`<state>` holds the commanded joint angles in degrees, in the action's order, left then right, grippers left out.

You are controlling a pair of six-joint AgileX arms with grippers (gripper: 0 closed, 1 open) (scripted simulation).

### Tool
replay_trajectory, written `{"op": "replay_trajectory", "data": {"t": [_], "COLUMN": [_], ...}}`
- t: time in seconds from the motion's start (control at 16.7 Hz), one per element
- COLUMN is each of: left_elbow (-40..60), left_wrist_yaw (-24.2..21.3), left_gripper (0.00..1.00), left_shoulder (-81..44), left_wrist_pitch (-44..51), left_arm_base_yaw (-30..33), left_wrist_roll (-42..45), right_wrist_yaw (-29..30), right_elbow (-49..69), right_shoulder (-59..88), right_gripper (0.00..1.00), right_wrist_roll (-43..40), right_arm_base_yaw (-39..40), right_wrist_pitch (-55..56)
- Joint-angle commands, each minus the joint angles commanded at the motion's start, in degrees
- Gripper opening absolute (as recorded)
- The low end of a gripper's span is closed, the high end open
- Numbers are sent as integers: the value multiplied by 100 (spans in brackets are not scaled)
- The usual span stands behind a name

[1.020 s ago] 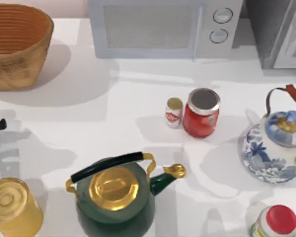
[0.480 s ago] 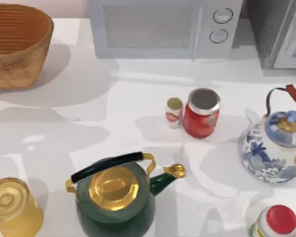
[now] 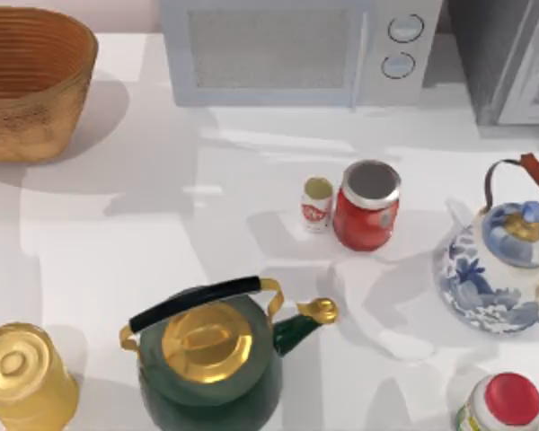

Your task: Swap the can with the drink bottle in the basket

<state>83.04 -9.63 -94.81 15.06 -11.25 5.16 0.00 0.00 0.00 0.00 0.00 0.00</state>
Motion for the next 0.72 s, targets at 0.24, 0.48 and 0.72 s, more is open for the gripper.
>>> {"op": "replay_trajectory", "data": {"t": [0.24, 0.48, 0.72], "left_elbow": [607, 590, 590], "left_wrist_yaw": [60, 56, 91], "left_gripper": [0, 0, 0], "left_shoulder": [-269, -248, -577], "left_wrist_pitch": [527, 518, 197], "left_arm_base_yaw": [274, 249, 302], "left_wrist_roll": [-86, -73, -104], "right_wrist_yaw": [0, 0, 0], "right_elbow": [0, 0, 0], "right_shoulder": [0, 0, 0], "right_gripper": [100, 100, 100], "right_wrist_roll": [0, 0, 0], "right_arm_base_yaw": [0, 0, 0], "right_wrist_pitch": [0, 0, 0]}}
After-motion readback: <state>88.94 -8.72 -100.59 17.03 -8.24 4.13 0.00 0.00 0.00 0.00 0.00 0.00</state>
